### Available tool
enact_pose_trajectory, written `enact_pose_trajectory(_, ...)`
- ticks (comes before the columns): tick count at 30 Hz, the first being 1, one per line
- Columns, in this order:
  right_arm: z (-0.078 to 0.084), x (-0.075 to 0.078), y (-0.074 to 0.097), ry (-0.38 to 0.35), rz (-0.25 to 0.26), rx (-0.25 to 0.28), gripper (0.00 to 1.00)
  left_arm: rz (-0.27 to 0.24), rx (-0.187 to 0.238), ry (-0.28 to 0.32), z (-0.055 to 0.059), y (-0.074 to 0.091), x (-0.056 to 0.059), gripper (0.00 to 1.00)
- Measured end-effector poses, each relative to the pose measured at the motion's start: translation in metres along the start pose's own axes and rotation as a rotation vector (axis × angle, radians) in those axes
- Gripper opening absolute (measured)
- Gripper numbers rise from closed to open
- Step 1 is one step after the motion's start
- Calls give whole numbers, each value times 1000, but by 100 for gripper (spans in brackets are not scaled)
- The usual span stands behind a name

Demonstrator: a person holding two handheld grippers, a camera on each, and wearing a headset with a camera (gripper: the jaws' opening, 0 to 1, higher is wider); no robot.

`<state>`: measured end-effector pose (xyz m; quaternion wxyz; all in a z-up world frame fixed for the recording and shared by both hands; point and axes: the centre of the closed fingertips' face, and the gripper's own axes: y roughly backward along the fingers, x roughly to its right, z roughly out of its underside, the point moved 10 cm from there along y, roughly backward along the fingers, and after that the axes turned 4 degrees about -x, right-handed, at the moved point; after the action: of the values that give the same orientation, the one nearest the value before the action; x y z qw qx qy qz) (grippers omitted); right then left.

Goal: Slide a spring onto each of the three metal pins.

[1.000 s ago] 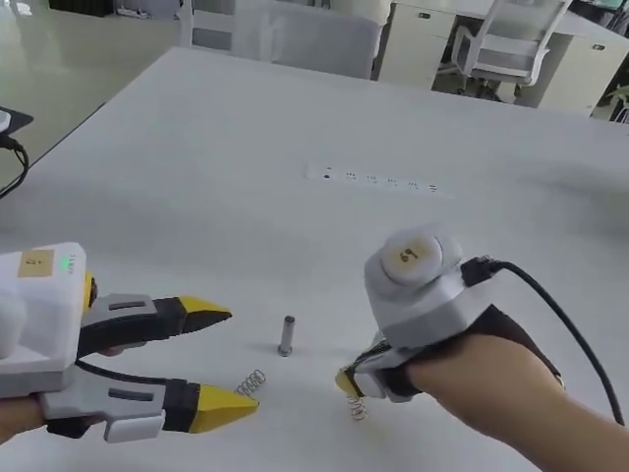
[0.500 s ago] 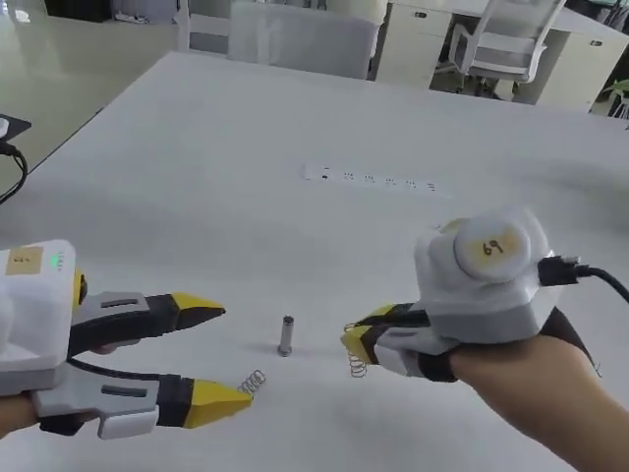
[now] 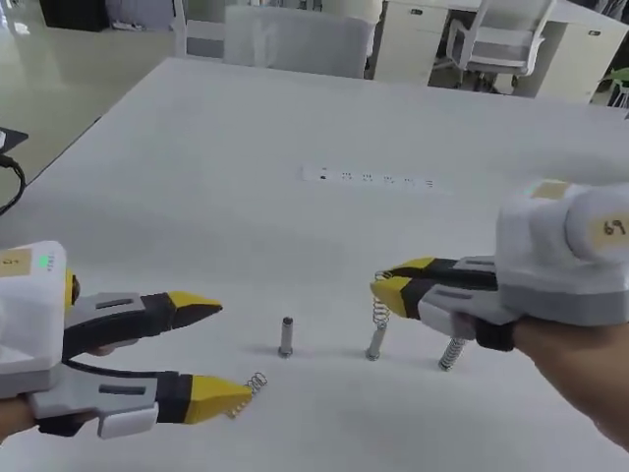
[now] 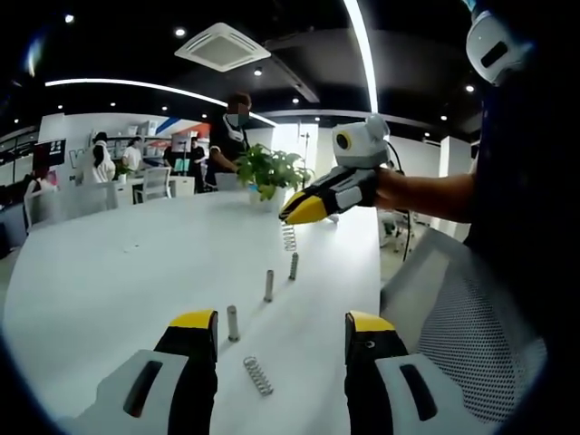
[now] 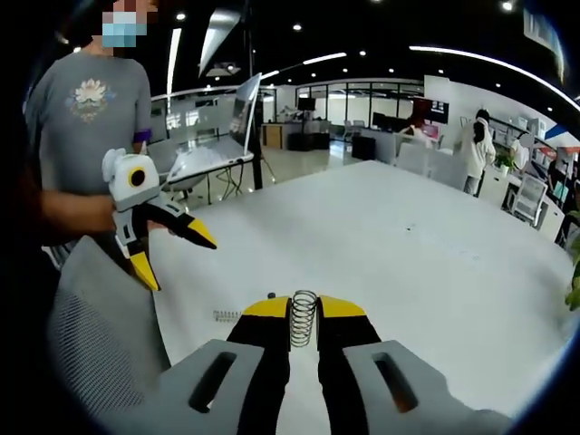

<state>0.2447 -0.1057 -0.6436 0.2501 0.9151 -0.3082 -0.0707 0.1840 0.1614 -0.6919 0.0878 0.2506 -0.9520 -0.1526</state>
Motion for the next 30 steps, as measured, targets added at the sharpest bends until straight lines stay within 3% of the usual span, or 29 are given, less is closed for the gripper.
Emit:
enact_pose_trajectory(8, 4, 13, 16, 49, 2, 119, 7, -8, -5, 1, 0, 0, 0, 52)
enact_pose_trajectory(13, 15, 22, 16, 50, 23, 140, 7, -13, -4, 4, 0, 1, 0, 52)
enact_pose_trajectory(23, 34, 20, -10, 143, -39, 161, 7, -20, -8, 13, 2, 1, -1, 51)
enact_pose_trajectory(30, 49, 31, -25, 81, -52, 163, 7, -24, -11, 18, 3, 2, -2, 51)
